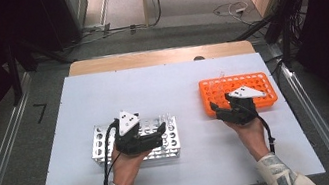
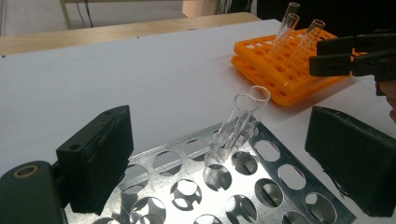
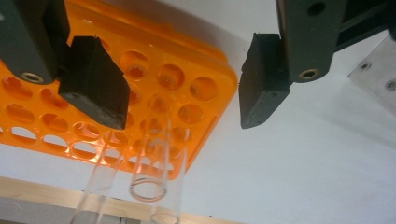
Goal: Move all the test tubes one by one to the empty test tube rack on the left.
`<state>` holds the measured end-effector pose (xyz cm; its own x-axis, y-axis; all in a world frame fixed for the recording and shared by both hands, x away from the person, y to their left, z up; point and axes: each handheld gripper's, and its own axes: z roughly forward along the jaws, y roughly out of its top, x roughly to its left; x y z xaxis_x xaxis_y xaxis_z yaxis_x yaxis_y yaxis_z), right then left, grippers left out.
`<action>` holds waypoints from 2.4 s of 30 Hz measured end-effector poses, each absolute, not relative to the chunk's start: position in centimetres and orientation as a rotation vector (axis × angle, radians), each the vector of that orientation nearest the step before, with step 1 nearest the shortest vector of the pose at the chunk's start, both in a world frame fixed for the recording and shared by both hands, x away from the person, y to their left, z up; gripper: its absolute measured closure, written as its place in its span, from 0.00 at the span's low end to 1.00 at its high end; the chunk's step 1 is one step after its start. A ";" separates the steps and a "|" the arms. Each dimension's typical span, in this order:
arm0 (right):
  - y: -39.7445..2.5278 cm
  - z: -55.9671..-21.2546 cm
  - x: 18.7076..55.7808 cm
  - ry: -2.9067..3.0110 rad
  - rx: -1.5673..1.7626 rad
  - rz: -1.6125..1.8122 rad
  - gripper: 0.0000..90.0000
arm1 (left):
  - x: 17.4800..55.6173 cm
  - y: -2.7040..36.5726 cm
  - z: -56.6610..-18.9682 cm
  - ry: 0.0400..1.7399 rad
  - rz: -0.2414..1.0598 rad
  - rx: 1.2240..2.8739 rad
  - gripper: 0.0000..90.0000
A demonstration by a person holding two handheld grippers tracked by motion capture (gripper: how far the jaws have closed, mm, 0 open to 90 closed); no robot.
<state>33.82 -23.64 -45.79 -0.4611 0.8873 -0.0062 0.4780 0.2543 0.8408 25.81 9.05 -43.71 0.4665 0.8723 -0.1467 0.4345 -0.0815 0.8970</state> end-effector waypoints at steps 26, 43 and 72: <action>-23.5 -46.7 36.4 2.003 1.277 1.101 0.72 | 25.8 8.8 -43.8 1.112 0.545 1.721 0.09; -23.8 -45.8 36.0 1.966 1.261 1.131 0.81 | 25.9 9.0 -43.8 1.132 0.541 1.721 0.08; -23.4 -42.4 31.0 2.098 1.112 1.226 0.81 | 25.4 8.7 -43.2 1.090 0.546 1.729 0.09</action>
<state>30.97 -23.37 -42.43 -0.5642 0.8256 0.0063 0.4109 0.2741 0.8695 25.38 8.70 -43.22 0.4959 0.8600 -0.1204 0.4182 -0.1149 0.9011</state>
